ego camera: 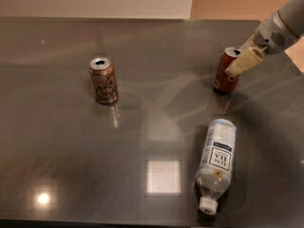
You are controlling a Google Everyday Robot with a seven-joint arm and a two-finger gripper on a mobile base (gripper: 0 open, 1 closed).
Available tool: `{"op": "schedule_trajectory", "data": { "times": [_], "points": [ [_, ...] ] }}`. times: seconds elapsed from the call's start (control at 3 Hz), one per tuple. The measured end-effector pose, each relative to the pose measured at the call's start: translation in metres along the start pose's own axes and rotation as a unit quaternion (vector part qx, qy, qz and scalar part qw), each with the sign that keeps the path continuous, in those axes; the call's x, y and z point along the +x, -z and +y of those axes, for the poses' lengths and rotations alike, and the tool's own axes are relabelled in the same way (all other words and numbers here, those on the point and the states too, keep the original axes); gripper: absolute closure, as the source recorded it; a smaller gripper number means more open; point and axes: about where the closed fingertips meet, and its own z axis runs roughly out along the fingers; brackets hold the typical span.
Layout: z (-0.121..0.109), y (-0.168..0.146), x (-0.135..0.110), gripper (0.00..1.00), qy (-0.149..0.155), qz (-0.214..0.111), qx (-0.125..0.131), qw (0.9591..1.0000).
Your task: Move coke can near blue plastic bottle
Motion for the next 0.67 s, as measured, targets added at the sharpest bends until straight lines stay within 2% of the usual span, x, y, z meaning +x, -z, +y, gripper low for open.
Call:
{"op": "schedule_trajectory", "data": {
  "times": [0.33, 0.67],
  "points": [
    [0.026, 0.003, -0.009, 1.00, 0.021, -0.002, -0.019, 0.9996],
    [0.063, -0.002, -0.024, 1.00, 0.059, -0.006, -0.052, 0.9969]
  ]
}}
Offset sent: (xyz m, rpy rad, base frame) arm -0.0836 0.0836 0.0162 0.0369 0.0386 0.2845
